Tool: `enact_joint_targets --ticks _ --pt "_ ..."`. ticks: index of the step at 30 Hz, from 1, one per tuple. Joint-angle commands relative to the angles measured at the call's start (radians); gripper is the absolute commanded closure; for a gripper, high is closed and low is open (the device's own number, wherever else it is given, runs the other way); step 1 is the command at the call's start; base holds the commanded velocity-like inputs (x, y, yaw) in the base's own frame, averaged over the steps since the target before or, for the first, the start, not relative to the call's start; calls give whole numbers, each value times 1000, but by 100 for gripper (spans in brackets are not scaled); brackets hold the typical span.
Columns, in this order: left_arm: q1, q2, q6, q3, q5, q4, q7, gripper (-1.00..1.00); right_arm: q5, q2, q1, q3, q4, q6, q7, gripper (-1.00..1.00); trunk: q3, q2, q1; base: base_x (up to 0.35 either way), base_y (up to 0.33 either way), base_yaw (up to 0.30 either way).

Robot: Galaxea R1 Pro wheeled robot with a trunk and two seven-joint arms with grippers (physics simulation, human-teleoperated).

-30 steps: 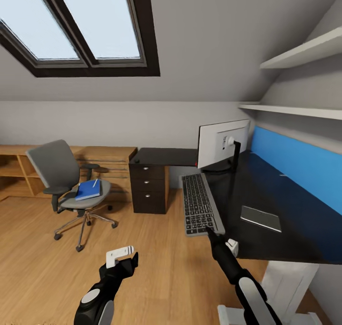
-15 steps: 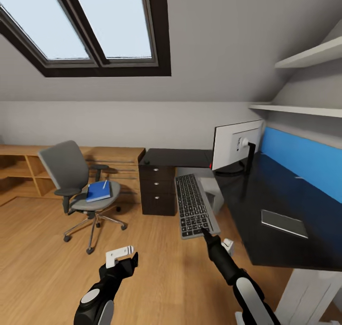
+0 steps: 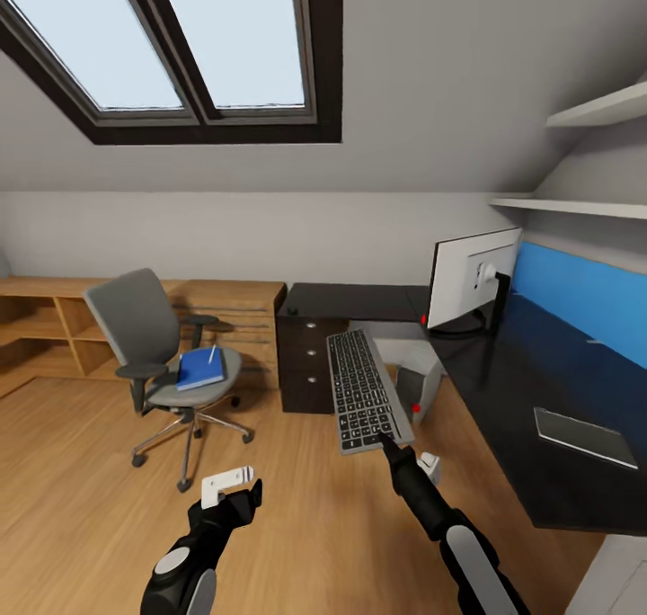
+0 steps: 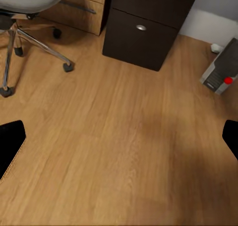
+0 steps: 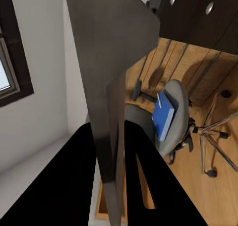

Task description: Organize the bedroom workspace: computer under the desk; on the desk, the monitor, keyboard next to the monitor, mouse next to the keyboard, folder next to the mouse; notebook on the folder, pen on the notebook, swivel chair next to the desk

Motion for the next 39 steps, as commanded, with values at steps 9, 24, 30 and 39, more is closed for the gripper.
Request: enact_joint_targets --ticks 9,24,30,39 --pt "-1 -3 -3 -9 4 114 13 -100 -12 -2 -1 -15 1 1 2 100 -1 -1 0 324 19 0" --pt "-1 -4 -6 -12 5 106 14 -100 -8 -2 -1 -16 0 -1 3 100 15 34 -19 329 0 0" --pt "-1 -5 -6 -12 5 105 14 -100 -7 -2 -1 -15 0 -2 1 100 33 76 -42 330 18 0" --pt "-1 -4 -5 -11 5 106 14 -100 -8 -2 -1 -15 1 -2 1 100 62 139 -76 324 147 0"
